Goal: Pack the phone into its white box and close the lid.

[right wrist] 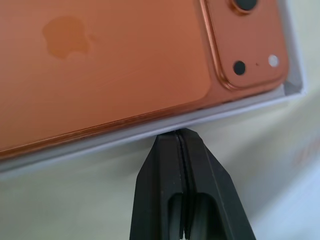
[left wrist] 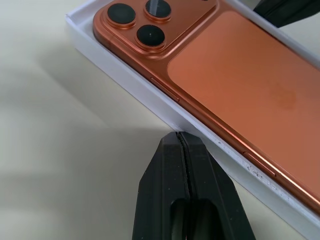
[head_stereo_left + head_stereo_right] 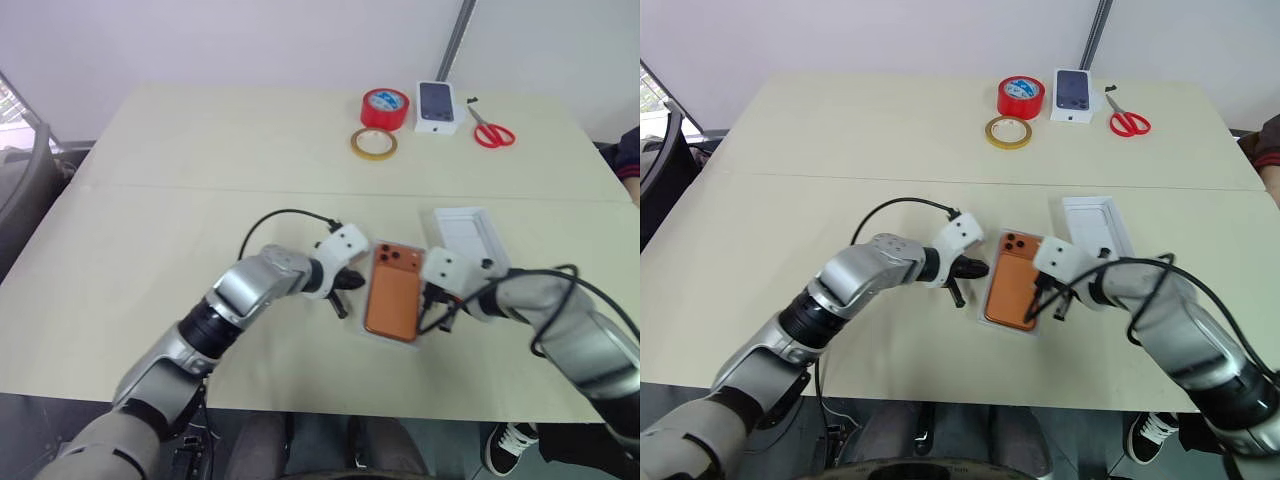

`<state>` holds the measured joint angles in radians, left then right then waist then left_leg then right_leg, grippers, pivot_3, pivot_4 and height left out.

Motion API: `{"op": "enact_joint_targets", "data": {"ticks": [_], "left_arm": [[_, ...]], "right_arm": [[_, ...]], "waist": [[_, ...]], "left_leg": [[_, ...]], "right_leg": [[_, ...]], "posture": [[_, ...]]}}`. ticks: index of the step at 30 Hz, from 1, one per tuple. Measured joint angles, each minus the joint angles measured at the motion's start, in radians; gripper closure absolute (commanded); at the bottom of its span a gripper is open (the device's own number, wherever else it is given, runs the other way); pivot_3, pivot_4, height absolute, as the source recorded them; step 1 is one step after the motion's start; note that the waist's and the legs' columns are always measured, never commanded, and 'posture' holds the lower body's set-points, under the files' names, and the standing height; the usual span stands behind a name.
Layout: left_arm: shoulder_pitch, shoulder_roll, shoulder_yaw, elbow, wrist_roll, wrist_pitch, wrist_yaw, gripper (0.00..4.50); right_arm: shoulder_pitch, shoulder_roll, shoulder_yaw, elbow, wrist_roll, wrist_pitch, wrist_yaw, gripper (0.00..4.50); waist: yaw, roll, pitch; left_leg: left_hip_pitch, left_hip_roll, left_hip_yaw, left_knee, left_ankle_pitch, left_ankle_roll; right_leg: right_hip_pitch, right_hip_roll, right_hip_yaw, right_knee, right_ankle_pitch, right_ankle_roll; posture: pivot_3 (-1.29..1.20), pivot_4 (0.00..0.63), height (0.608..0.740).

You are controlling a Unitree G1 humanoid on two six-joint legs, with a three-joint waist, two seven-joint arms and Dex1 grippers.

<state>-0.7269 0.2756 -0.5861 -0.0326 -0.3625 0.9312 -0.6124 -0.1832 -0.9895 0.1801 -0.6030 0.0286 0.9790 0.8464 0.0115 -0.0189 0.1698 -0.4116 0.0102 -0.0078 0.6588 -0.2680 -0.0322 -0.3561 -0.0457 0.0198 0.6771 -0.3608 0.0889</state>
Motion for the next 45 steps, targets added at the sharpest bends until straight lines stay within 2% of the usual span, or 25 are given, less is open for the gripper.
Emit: {"op": "enact_joint_targets", "data": {"ticks": [4,9,19,26,35,45], "left_arm": [[0.005,-0.039,-0.015,-0.001,0.007,0.024,-0.042,4.47],[0.007,-0.049,-0.019,-0.003,0.028,0.024,-0.070,4.47],[0.007,-0.116,0.055,0.080,0.050,0.036,-0.070,4.47],[0.007,-0.163,0.102,0.136,0.068,0.023,-0.049,4.47],[-0.009,-0.167,0.147,0.168,0.101,0.013,-0.028,4.47],[-0.009,-0.137,0.132,0.126,0.112,0.026,-0.055,4.47]], "right_arm": [[0.085,-0.028,-0.075,-0.024,0.016,0.006,0.002,4.50],[0.095,-0.029,-0.091,-0.023,0.018,0.005,-0.011,4.50],[-0.055,0.029,-0.066,0.063,-0.005,-0.007,-0.055,4.50],[-0.052,0.023,-0.064,0.098,-0.013,-0.024,-0.054,4.50],[-0.019,0.027,-0.039,0.104,-0.012,-0.051,-0.047,4.50],[-0.017,0.031,-0.027,0.129,-0.013,-0.093,-0.044,4.50]], "waist": [[0.000,0.001,-0.001],[0.000,0.001,0.000],[0.002,0.001,-0.001],[0.000,0.001,-0.001],[-0.001,0.001,-0.001],[-0.007,0.002,-0.001]], "left_leg": [[0.001,0.000,0.000,0.000,0.000,0.000],[0.001,0.000,0.000,0.000,0.000,0.000],[0.002,0.000,0.000,0.003,0.000,0.001],[0.002,0.000,0.000,0.004,-0.001,0.001],[0.002,0.001,0.000,0.004,-0.001,0.001],[0.002,0.001,0.000,0.004,-0.001,0.001]], "right_leg": [[0.000,0.001,0.000,0.000,0.000,0.000],[0.000,0.001,0.000,0.000,0.000,0.000],[0.002,0.000,0.000,0.000,0.000,0.000],[0.004,0.000,0.000,0.001,0.000,0.000],[0.003,0.001,0.000,0.001,0.000,0.000],[0.002,0.001,0.000,0.002,0.000,0.000]], "posture": [[0.00,0.150,0.736],[0.00,0.150,0.736],[0.00,0.150,0.736],[0.00,0.150,0.736],[0.00,0.150,0.736],[0.00,0.150,0.736]]}}
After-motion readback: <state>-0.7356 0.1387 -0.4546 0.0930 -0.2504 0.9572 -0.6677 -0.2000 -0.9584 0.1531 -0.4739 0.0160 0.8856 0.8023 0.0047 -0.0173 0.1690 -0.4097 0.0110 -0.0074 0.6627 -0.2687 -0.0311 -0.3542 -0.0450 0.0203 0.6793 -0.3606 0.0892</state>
